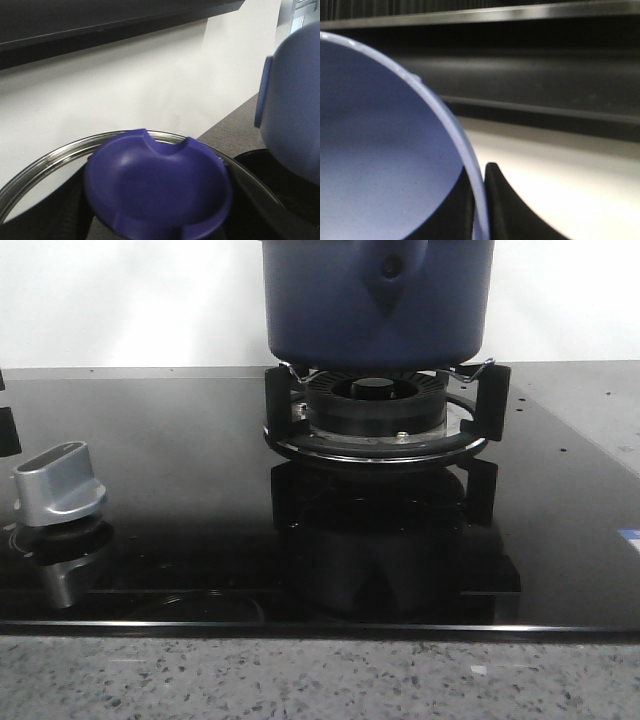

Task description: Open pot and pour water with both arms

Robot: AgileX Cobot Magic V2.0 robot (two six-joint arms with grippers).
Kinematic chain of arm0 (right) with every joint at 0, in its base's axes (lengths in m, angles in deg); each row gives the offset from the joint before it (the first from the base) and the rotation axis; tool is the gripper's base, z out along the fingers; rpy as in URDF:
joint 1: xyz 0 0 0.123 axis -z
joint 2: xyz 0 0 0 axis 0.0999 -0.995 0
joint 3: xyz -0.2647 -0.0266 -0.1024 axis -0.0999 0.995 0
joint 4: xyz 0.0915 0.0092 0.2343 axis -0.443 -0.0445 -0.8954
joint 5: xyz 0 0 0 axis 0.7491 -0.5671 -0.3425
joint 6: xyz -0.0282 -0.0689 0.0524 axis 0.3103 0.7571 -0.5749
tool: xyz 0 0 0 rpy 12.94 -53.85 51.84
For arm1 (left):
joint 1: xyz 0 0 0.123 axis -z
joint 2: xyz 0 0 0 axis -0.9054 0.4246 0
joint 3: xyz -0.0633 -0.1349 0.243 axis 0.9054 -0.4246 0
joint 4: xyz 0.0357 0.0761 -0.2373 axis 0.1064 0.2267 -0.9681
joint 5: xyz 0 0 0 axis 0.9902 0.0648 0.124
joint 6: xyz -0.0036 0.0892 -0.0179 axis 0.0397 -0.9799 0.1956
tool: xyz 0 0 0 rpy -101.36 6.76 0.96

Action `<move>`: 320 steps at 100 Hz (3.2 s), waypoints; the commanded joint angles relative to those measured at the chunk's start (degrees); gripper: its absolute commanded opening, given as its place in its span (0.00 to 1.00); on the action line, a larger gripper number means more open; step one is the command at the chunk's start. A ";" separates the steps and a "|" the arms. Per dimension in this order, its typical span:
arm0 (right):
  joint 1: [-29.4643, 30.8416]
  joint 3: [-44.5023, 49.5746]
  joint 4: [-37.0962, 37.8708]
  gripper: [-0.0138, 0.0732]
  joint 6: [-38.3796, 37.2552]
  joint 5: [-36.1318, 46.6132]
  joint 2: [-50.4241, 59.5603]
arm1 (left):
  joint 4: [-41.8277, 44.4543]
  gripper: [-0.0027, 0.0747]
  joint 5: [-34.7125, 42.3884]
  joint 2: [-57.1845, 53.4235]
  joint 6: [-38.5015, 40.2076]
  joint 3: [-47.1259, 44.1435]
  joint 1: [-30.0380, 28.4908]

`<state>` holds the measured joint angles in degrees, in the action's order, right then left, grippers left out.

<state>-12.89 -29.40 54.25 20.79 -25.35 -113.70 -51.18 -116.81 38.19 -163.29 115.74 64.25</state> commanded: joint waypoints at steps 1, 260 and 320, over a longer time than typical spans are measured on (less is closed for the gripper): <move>0.30 -1.50 -1.05 0.10 0.93 7.63 2.71 | -5.60 0.45 0.17 -3.01 0.46 2.05 -0.13; 38.75 -13.17 -13.77 0.10 -2.77 -95.73 -0.23 | -11.07 0.45 -3.71 -3.01 -0.31 2.05 16.87; 38.75 -12.63 -12.16 0.42 -2.77 -96.63 -2.69 | -11.07 0.45 -3.71 -2.67 -0.34 2.05 16.87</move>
<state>25.45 -40.56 41.89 18.01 -123.22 -118.48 -56.26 -120.64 38.19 -163.55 115.74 80.70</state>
